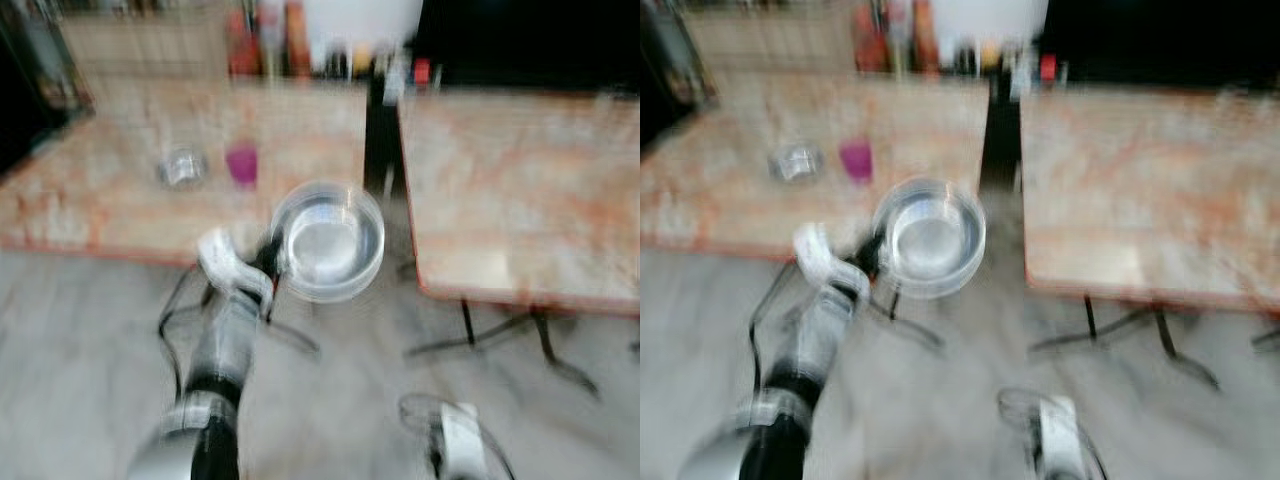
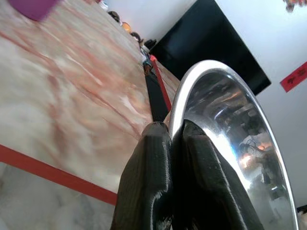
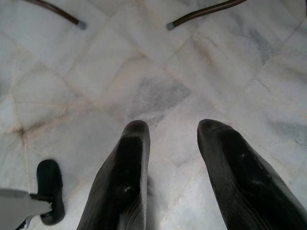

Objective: Setting the table

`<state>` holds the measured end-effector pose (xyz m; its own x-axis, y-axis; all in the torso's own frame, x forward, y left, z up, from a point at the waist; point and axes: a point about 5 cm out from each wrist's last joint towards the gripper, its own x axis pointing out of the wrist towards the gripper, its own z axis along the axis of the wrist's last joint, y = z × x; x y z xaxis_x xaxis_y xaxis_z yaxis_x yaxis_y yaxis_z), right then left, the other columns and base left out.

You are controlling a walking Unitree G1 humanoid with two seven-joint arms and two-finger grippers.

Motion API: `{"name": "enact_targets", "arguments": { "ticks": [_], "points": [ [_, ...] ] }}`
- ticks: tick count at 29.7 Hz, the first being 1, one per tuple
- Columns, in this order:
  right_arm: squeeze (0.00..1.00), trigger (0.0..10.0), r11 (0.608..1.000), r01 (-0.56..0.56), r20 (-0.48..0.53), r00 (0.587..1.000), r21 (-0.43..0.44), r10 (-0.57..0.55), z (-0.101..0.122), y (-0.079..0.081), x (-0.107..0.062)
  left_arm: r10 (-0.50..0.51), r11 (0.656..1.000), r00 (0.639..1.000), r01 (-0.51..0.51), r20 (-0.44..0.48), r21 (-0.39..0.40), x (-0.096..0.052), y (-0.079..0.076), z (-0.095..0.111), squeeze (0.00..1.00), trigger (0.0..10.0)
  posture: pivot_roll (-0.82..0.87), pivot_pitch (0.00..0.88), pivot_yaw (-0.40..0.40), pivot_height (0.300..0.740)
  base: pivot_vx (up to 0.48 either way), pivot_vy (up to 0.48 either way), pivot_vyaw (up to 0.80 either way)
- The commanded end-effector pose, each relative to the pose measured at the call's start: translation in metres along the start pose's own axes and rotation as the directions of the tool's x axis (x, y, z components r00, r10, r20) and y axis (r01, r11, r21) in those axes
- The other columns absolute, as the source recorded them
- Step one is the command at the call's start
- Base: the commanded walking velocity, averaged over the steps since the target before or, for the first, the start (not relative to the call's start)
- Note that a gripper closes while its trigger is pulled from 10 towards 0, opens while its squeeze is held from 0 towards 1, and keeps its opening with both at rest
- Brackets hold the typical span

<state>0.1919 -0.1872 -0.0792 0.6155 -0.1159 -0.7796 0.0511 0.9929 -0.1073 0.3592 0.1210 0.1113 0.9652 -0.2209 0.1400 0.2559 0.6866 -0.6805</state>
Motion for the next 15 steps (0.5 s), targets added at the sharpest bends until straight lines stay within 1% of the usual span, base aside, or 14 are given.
{"name": "enact_targets", "arguments": {
  "ticks": [1, 3, 4, 6, 15],
  "points": [
    [0.0, 10.0, 1.0, 0.017, 0.0, 1.0, -0.019, -0.017, -0.0012, -0.0066, -0.0003, -0.026, 1.0, 1.0, 0.026, 0.005, 0.0, 0.006, -0.0098, 0.001, 0.0, 10.0, 0.02, 0.0, 0.019, 0.74, 0.0, -0.431, 0.51],
    [0.0, 10.0, 0.999, 0.023, -0.002, 1.0, -0.026, -0.023, -0.0016, -0.0071, -0.0004, -0.028, 1.0, 1.0, 0.028, 0.004, 0.005, 0.0059, -0.0102, 0.0005, 0.0, 10.0, 0.03, 0.0, 0.019, 0.74, 0.0, -0.424, 0.53],
    [0.0, 10.0, 1.0, 0.021, -0.005, 1.0, -0.018, -0.022, -0.0021, -0.0069, -0.0005, -0.028, 1.0, 1.0, 0.028, 0.002, 0.006, 0.0057, -0.0102, 0.0001, 0.0, 10.0, 0.03, 0.0, 0.019, 0.74, 0.247, -0.409, 0.49],
    [0.0, 10.0, 1.0, 0.022, -0.012, 1.0, 0.003, -0.021, -0.0033, -0.0066, -0.0006, -0.03, 1.0, 1.0, 0.03, 0.001, 0.008, 0.0055, -0.0103, -0.0002, 0.0, 10.0, 0.03, 0.0, 0.019, 0.74, 0.259, -0.401, 0.0],
    [0.0, 10.0, 1.0, 0.018, -0.014, 1.0, 0.002, -0.018, -0.0038, -0.0056, -0.0007, -0.031, 0.999, 1.0, 0.031, -0.004, 0.018, 0.0067, -0.0106, 0.0011, 0.0, 10.0, 0.02, 0.0, 0.024, 0.74, 0.3, -0.37, 0.0]
  ]
}}
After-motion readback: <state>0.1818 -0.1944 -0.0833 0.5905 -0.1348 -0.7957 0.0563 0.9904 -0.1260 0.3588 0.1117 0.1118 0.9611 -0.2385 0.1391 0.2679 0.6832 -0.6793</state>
